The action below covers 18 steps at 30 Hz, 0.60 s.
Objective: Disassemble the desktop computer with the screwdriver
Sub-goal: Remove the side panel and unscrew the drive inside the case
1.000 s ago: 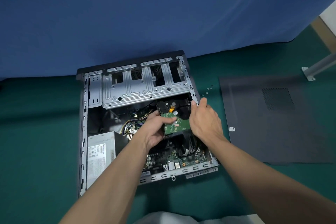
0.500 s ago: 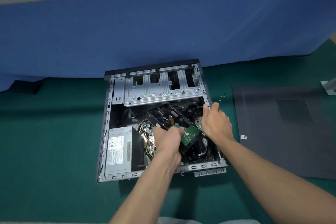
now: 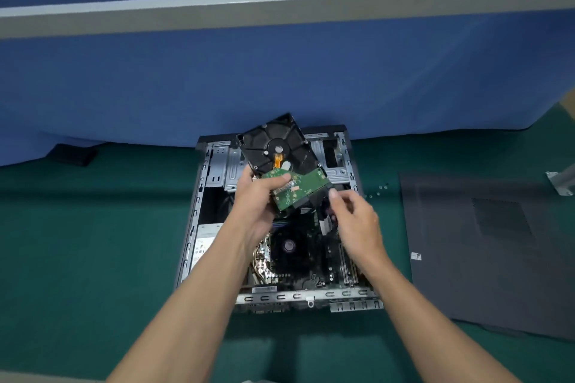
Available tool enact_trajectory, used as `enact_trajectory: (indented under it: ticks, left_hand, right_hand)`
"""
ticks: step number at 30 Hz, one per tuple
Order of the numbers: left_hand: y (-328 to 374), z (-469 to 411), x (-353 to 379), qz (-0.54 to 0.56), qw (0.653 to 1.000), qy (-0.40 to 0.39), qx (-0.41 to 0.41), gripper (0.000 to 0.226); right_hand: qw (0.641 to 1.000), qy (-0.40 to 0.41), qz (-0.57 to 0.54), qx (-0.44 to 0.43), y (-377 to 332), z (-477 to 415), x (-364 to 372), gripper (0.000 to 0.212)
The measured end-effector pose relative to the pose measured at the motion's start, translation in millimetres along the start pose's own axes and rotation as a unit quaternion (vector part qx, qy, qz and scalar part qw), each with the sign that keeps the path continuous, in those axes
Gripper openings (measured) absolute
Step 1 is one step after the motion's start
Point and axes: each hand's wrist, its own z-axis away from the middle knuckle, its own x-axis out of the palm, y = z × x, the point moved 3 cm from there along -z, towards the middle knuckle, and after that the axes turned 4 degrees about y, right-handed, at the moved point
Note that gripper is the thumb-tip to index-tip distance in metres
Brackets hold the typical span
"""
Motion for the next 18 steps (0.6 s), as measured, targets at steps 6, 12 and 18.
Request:
enact_trajectory:
  ticks: [6,12,18]
  left_hand:
    - [2,0,8,-0.007,1.0,-0.009,0.007,0.043]
    - [-12,1,12,0.026,0.999,0.033,-0.016,0.038]
    - [-17,3,8,0.041,0.996,0.07,-0.023,0.042]
  right_hand:
    - [0.981,-0.048,-0.169,0.082,-11,0,9,0.035]
    - [0.963,-0.076,-0.224,0.13,-4,1,8,0.025]
    - [0.949,-0.08,-0.258,0.163,-5,2,8,0.023]
